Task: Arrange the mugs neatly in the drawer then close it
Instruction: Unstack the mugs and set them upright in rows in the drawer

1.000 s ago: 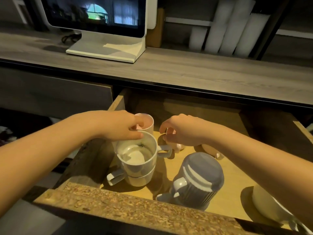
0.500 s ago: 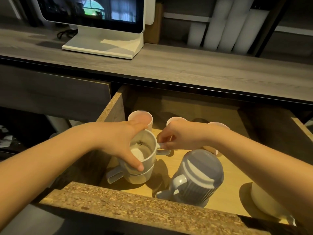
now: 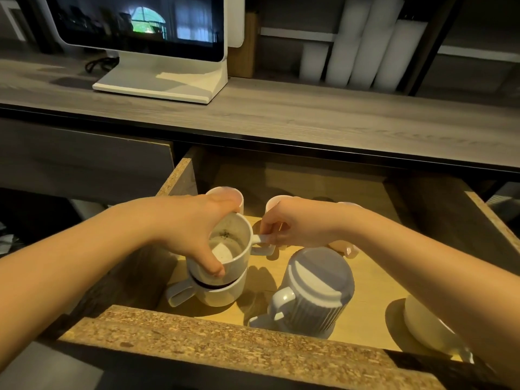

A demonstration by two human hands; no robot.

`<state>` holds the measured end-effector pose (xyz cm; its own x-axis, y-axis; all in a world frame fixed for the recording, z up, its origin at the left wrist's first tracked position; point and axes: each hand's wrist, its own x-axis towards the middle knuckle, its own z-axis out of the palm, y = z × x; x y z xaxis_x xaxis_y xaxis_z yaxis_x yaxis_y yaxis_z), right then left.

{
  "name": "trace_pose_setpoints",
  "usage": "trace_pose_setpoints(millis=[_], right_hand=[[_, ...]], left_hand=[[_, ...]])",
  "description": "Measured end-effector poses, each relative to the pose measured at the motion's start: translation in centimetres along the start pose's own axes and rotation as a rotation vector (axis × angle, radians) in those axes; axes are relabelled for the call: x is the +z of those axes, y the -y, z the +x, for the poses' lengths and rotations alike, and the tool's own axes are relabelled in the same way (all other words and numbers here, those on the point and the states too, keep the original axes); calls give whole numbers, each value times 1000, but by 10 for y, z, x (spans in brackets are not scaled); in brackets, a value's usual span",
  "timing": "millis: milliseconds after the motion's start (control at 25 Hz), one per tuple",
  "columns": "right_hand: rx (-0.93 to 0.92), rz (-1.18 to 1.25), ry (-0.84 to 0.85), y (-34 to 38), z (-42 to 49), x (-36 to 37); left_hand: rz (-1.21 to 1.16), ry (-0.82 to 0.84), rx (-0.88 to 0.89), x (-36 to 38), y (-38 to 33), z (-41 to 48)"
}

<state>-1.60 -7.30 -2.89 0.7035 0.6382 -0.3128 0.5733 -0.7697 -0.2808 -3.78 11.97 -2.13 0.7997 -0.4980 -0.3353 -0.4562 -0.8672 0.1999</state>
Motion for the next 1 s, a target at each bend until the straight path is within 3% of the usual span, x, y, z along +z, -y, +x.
trace_pose_setpoints(millis=[240, 680, 1000], right_hand=[[4, 22, 2, -3, -2, 3], [76, 227, -273, -27, -34, -28], [153, 379, -307, -54, -79, -34]], left_hand=[[-5, 20, 0, -2, 0, 0], [-43, -256, 49, -42, -20, 21], [10, -164, 200, -66, -76, 70]])
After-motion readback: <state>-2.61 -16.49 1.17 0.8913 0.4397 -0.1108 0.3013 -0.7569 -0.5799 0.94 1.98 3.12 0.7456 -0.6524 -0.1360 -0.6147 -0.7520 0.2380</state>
